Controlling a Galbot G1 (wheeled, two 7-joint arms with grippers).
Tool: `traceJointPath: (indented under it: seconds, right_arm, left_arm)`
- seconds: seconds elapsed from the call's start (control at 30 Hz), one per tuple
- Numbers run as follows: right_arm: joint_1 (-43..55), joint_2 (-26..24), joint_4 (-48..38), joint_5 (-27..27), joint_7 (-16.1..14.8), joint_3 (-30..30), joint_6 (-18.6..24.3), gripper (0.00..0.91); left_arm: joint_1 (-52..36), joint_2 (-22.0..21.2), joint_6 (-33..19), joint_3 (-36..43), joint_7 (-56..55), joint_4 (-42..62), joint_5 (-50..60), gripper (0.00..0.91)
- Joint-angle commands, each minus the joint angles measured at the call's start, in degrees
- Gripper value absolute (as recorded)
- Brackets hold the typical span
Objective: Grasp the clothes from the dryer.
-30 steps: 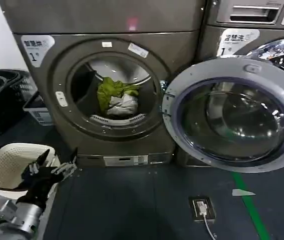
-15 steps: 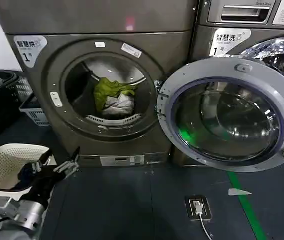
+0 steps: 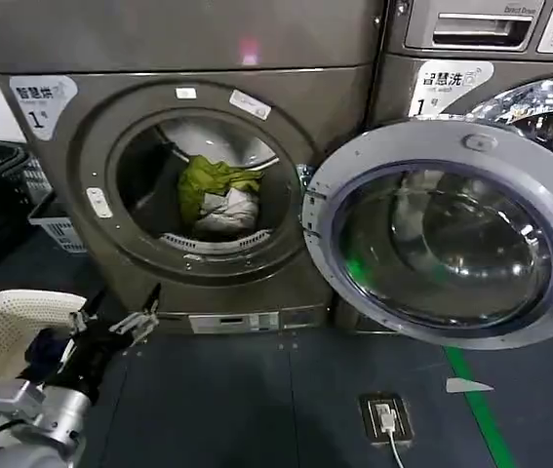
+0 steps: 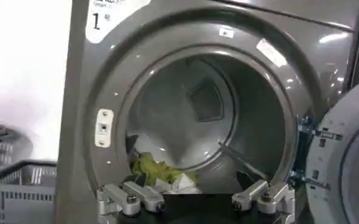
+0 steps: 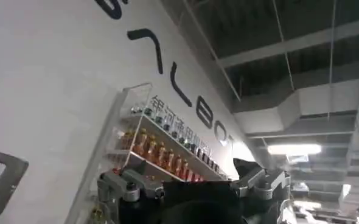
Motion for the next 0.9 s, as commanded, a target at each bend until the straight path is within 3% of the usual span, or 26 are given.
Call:
traceJointPath:
  seconds: [0.03, 0.9]
  right_arm:
    - [-0.06, 0.09, 0.03, -0.02, -0.01, 0.03, 0.08, 0.907]
    - [0.45, 0.45, -0.02, -0.16, -0.28, -0.17, 0.15, 0.907]
  left_arm:
    - [0.05, 0.01, 0.04, 0.16, 0.0, 0.07, 0.11, 0.907]
    - [-0.05, -0.18, 0.26, 0.26, 0.51, 0.29, 0.3, 0.907]
